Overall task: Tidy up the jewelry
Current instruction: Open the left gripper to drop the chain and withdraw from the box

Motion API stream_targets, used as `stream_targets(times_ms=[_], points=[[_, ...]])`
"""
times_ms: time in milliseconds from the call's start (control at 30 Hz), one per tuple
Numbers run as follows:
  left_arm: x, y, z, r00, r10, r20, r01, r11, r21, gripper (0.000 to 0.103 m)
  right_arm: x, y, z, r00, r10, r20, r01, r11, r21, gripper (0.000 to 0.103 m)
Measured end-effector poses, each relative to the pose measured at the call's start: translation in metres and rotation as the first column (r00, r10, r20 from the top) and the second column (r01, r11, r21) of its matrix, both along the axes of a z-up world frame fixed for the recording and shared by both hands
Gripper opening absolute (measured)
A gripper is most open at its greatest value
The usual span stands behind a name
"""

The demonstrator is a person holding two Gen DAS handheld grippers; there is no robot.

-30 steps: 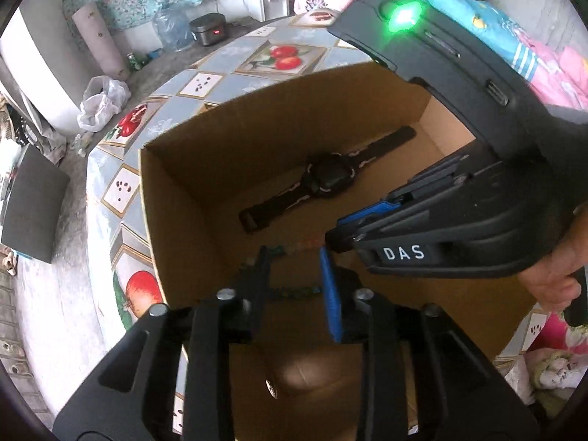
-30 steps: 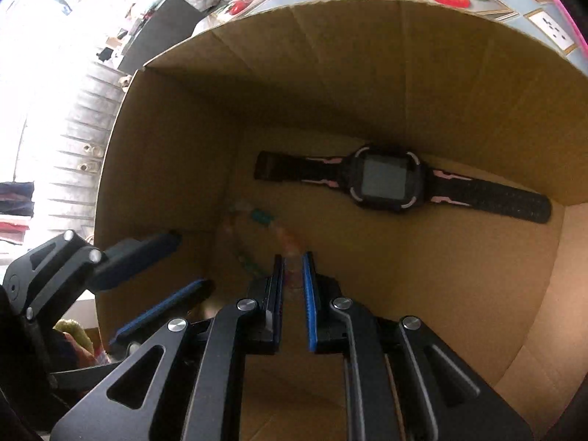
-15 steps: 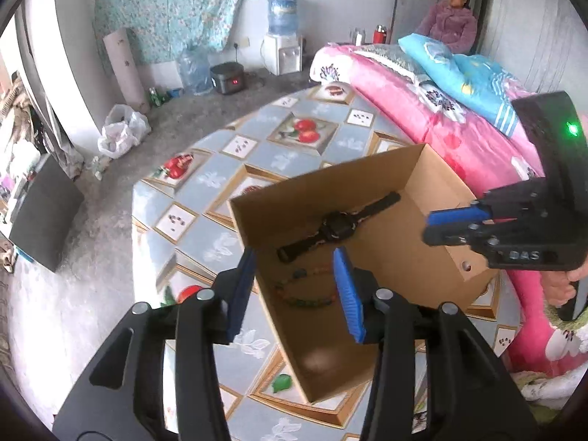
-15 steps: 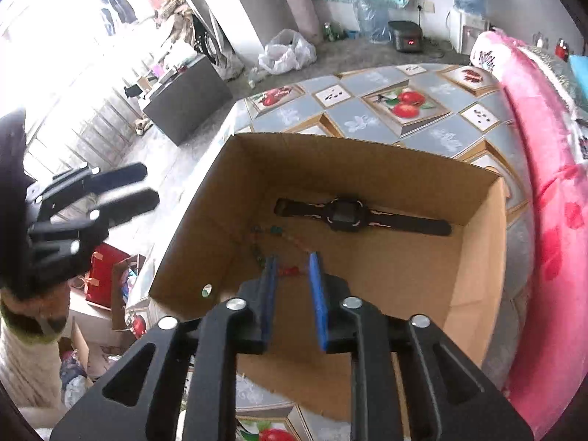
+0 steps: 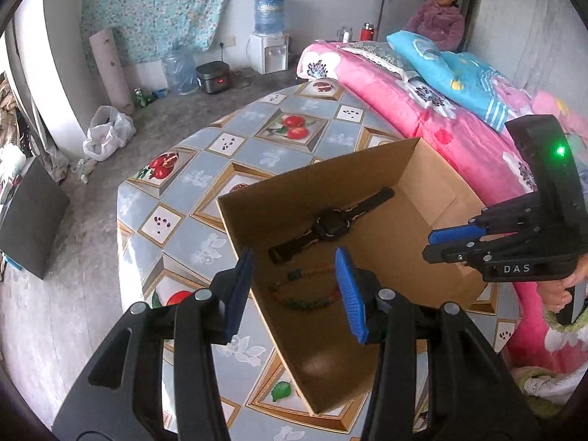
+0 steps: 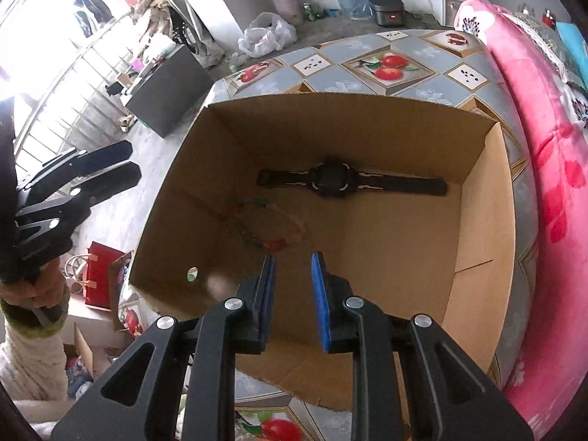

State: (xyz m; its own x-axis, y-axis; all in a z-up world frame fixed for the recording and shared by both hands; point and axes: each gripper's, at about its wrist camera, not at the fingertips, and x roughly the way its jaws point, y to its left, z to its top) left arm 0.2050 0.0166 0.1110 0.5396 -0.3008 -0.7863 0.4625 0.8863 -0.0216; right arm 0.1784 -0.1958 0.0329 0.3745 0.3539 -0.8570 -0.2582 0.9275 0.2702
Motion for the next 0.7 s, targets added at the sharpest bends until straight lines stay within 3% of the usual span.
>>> stream_targets(times_ms=[167, 333, 533, 700], points=[[0.003, 0.000, -0.001, 1.000, 0.000, 0.007, 0.000, 1.000, 0.014, 0.044, 0.003, 0.000, -0.003, 1.000, -0.014, -0.008, 0.014, 1.000, 0.006, 0.021], [0.000, 0.000, 0.005, 1.000, 0.010, 0.017, -0.010, 1.000, 0.014, 0.044, -0.008, -0.001, 0.012, 0.999, -0.015, 0.048, 0.014, 1.000, 0.004, 0.024], [-0.021, 0.001, 0.021, 0.999, 0.020, 0.042, -0.020, 1.000, -0.004, 0.044, -0.050, -0.017, 0.043, 0.982, -0.038, 0.185, 0.040, 0.999, -0.008, 0.044], [-0.067, 0.001, 0.024, 0.998, 0.006, 0.065, -0.003, 0.999, -0.052, 0.051, -0.109, -0.034, 0.056, 0.948, -0.061, 0.311, 0.086, 0.994, -0.069, 0.071]])
